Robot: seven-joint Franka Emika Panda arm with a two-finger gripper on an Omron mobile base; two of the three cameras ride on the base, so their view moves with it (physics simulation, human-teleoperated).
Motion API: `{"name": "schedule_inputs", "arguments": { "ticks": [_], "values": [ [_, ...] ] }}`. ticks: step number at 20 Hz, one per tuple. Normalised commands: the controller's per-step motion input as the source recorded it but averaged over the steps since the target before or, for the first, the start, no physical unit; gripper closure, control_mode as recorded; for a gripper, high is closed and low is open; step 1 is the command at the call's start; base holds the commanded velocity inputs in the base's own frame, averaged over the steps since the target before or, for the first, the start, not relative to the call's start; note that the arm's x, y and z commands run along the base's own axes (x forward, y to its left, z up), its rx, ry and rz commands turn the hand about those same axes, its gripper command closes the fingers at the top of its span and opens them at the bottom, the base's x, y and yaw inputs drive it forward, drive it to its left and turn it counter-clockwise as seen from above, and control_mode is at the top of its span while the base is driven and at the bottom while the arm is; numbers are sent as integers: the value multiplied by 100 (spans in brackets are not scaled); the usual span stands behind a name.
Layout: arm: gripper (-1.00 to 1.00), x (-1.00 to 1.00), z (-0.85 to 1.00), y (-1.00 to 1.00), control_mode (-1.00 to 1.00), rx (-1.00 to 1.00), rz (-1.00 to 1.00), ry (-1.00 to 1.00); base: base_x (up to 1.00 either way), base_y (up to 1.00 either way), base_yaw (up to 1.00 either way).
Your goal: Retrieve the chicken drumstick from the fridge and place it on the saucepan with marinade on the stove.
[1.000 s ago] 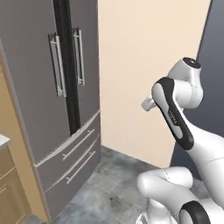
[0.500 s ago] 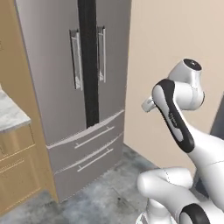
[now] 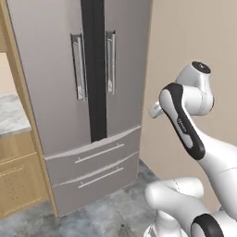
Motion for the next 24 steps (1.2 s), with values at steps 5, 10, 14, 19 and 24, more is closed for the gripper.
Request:
{"name": "schedule_inputs", "arguments": {
  "ticks": [5, 10, 14, 19, 24],
  "values": [
    [-100, 0, 0, 0, 100, 0, 0, 0, 13, -12, 41],
    [-100, 0, 0, 0, 100, 0, 0, 0, 0, 9, 31],
    [-100, 0, 0, 0, 100, 0, 0, 0, 0, 4, 15],
    [-100, 0, 0, 0, 100, 0, 0, 0, 0, -1, 3],
    [-100, 0, 0, 0, 100, 0, 0, 0, 1, -24, 30]
  ]
}}
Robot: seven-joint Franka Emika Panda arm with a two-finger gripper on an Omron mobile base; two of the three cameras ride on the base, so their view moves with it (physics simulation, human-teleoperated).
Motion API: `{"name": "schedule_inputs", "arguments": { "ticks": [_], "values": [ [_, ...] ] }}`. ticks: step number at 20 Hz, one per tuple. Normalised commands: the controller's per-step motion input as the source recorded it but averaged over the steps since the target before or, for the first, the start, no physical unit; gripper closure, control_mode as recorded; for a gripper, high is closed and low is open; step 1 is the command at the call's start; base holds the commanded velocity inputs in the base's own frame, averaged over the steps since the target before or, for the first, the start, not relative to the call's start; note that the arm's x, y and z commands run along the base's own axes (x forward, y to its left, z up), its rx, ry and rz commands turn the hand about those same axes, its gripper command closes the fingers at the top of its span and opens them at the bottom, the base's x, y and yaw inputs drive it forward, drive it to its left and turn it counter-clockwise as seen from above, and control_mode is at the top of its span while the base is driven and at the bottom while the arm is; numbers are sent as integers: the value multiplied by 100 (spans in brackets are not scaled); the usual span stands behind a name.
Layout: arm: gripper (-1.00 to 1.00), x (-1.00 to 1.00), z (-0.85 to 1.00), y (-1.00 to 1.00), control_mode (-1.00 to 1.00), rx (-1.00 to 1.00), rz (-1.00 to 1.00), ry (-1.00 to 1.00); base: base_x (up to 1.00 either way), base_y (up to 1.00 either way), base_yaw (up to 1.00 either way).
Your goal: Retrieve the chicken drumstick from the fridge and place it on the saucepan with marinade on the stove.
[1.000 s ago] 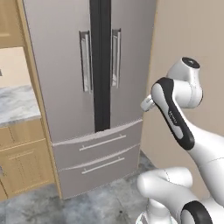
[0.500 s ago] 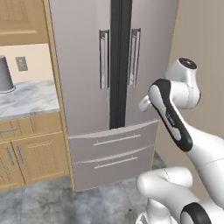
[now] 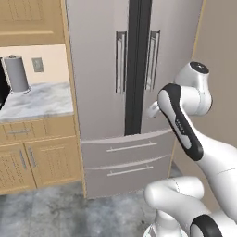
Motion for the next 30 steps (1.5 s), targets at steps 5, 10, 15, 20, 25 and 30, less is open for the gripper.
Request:
{"name": "schedule_inputs", "arguments": {
  "ticks": [5, 10, 15, 20, 25, 30],
  "values": [
    [-100, 0, 0, 0, 100, 0, 0, 0, 0, -16, 14],
    [-100, 0, 0, 0, 100, 0, 0, 0, 5, -58, 0],
    [-100, 0, 0, 0, 100, 0, 0, 0, 27, -12, 0],
    [-100, 0, 0, 0, 100, 0, 0, 0, 52, 0, 0],
    [-100, 0, 0, 0, 100, 0, 0, 0, 61, 0, 0],
    [-100, 0, 0, 0, 100, 0, 0, 0, 39, 0, 0]
  ]
}}
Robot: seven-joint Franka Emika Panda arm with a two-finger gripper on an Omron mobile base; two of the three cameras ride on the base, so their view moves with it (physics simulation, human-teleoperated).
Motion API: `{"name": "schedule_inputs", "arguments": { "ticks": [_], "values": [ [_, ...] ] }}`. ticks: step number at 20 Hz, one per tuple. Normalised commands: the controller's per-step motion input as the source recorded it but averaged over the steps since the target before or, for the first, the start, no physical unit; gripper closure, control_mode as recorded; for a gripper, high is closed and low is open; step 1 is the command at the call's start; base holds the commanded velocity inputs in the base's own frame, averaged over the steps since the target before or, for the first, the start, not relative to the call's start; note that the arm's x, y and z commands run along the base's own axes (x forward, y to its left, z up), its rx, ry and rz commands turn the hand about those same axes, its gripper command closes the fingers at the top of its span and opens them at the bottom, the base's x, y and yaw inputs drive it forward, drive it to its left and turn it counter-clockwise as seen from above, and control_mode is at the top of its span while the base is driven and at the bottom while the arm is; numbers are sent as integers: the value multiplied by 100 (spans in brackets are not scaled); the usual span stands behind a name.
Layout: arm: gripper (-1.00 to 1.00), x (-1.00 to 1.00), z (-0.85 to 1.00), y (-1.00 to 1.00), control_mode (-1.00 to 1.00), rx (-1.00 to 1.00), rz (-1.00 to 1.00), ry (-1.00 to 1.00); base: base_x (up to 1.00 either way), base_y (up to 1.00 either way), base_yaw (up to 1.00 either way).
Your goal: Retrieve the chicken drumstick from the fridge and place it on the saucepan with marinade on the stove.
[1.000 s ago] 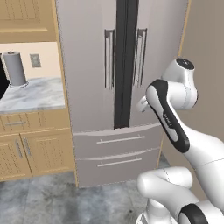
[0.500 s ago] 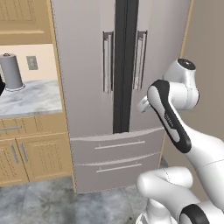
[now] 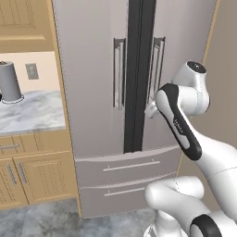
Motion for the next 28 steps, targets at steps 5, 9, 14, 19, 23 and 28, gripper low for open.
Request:
{"name": "schedule_inputs", "arguments": {
  "ticks": [5, 9, 14, 19, 23, 28],
  "values": [
    [-100, 0, 0, 0, 100, 0, 0, 0, 26, -12, 0],
    [-100, 0, 0, 0, 100, 0, 0, 0, 7, -10, 0],
    [-100, 1, 0, 0, -100, 0, 0, 0, 0, 0, 0],
    [-100, 37, 0, 6, -100, 0, -5, 0, 0, 0, 0],
    [-100, 10, 14, 17, -100, 0, -12, -7, 0, 0, 0],
    [-100, 1, 34, 31, -100, 5, -14, -10, 0, 0, 0]
  ]
}}
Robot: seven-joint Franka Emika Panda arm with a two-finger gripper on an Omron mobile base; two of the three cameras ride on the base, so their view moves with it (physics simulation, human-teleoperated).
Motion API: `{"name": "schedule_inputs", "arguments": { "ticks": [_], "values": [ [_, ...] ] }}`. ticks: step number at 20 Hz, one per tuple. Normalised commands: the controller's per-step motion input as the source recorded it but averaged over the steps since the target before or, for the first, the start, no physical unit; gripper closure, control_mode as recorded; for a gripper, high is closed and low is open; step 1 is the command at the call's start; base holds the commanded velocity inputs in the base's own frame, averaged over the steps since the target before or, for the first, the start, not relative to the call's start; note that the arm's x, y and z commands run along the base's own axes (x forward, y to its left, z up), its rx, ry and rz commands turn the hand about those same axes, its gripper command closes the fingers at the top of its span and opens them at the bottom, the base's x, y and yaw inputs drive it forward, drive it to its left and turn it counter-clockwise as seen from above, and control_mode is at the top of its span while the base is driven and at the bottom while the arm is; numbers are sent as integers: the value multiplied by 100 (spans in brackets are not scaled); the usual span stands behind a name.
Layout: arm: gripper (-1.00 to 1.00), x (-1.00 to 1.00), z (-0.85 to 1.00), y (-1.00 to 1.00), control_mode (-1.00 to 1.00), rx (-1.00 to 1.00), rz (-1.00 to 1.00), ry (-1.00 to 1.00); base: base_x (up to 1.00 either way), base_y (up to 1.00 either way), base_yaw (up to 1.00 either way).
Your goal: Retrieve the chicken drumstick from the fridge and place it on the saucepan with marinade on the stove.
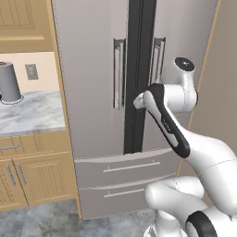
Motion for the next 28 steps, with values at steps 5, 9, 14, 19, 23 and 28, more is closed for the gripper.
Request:
{"name": "schedule_inputs", "arguments": {
  "ticks": [5, 9, 14, 19, 23, 28],
  "values": [
    [-100, 10, 41, 76, -100, 1, -22, -14, 0, 0, 0],
    [-100, 9, 34, 62, -100, 8, -26, -12, 0, 0, 0],
    [-100, 27, 17, 22, -100, 3, -10, -3, 0, 0, 0],
    [-100, 42, 9, -15, -100, 1, 0, 0, 0, 0, 0],
    [-100, 34, 0, -47, -100, 4, 4, 0, 0, 0, 0],
    [-100, 38, 0, -21, -100, 1, 3, 0, 0, 0, 0]
  ]
}}
